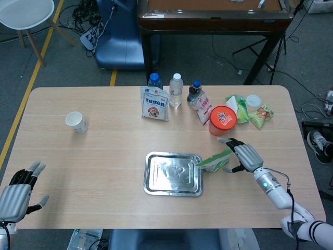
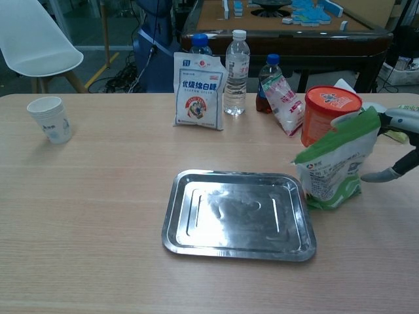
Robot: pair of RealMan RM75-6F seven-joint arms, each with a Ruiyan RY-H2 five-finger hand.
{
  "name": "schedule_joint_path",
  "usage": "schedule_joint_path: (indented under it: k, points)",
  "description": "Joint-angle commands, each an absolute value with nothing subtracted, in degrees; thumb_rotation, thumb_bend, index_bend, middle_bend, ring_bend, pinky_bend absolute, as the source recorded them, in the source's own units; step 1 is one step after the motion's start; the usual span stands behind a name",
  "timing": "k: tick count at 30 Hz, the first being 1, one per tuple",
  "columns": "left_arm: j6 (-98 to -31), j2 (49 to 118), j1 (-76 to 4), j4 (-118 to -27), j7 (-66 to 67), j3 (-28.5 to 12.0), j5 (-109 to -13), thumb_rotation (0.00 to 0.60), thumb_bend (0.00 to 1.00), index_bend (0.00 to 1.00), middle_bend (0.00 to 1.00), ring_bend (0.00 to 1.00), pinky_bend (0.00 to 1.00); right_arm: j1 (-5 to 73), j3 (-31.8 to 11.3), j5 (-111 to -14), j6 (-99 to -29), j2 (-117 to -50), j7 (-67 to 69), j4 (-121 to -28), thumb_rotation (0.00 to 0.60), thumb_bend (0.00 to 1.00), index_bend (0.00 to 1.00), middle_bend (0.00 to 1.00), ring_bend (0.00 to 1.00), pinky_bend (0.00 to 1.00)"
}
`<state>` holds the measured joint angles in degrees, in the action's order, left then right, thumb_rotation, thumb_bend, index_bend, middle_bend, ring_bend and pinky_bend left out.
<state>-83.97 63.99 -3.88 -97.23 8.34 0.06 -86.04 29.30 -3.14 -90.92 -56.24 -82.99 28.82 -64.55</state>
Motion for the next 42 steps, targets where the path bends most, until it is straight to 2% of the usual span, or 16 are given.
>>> schedule_joint_path:
  k: [1,13,25,33,42]
  points:
    - [-83.8,64.0,-3.9,-97.4,8.5,0.2,-86.1,0.600,0.22,0.10,0.06,0.15,0.08,29.4,-2.0,-91.6,-57.1,-84.3,30.6,-63.3,0.600,0.00,0.12,0.18,0.13,0.20]
    - [-83.6,64.0,-4.0,-97.3,8.3,0.3,-86.3,0.600,0.22,0.10,0.06,0.15,0.08,25.9,1.7,-90.9,-60.3,-82.4,31.1,-65.9,0.600,0.00,0.12,0.18,0.13,0.20]
    - [-83.2,63.7,-4.1,-97.4,8.0,0.5,-86.5,0.600,0.22,0.10,0.05,0.15,0.08,26.9,-0.1,-88.3,-59.2,-85.2,31.4,-62.6,0.600,0.00,0.12,0.21,0.13,0.20]
    - [-83.3,63.6,-3.8,-97.6,8.2,0.8,-86.5,0.600,0.22,0.10,0.05,0.15,0.08,28.6,0.7,-89.9,-58.3,-89.5,33.7,-57.7,0.600,0.00,0.20,0.26,0.15,0.19]
    - [-83.6,63.2,-3.6,-97.9,8.2,0.8,-86.6,0.600,0.22,0.10,0.05,0.15,0.08,29.8,2.0,-90.9,-56.9,-93.3,35.6,-52.1,0.600,0.09,0.30,0.32,0.21,0.19]
